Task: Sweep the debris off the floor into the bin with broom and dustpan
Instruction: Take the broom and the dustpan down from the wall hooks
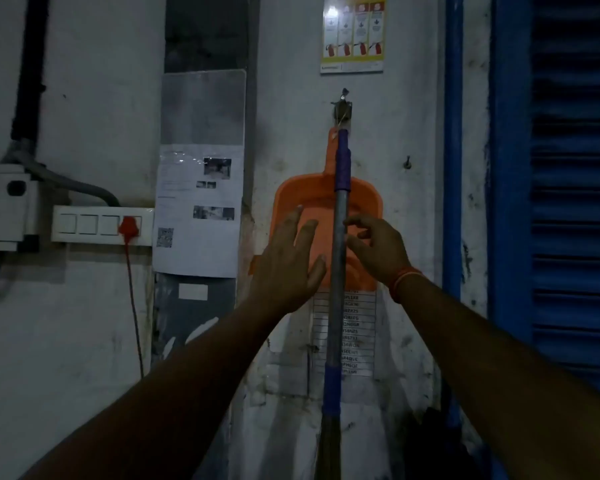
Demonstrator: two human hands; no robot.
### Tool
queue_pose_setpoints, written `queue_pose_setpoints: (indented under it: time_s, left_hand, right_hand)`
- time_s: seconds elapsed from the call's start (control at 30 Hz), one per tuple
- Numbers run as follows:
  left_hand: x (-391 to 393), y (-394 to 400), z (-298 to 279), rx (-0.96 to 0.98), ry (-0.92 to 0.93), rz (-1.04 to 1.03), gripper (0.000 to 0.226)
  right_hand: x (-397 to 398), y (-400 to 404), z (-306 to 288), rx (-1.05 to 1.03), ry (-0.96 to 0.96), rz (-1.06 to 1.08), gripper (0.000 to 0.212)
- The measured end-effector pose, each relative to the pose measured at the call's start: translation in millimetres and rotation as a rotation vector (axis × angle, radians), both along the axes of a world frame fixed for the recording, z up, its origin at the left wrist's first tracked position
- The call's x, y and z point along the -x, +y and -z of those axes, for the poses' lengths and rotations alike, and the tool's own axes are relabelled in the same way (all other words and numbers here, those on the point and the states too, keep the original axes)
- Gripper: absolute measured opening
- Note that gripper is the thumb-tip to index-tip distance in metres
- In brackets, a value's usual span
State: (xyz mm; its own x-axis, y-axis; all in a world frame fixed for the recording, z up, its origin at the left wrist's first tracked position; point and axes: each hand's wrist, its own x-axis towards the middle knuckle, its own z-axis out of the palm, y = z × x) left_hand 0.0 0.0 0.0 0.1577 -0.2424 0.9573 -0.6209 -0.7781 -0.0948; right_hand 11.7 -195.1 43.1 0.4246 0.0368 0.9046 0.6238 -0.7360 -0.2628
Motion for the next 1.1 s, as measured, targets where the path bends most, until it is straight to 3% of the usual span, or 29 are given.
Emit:
queue_pose_setpoints:
  time_s: [0.23,0.57,0.77,1.1]
  left_hand:
    - [-21,7,0,0.009,0.037,0.086,0.046]
    - [-60,21,-7,0.078,0.200,0.283,0.034]
    - [-62,23,-7,0.062,0.229,0.382,0.030]
    - [-53,19,-30,0.119,0.373,0.617,0.023]
  right_hand:
    - [-21,10,-4,0.028,0.148,-0.084,0.025]
    - [-32,12,-8,-0.047,0.098,-0.097,0.018]
    - [-26,14,-16,0.003,0.050,0.024,0.017]
    - [-16,19,-68,0.041,0.028,0.027,0.018]
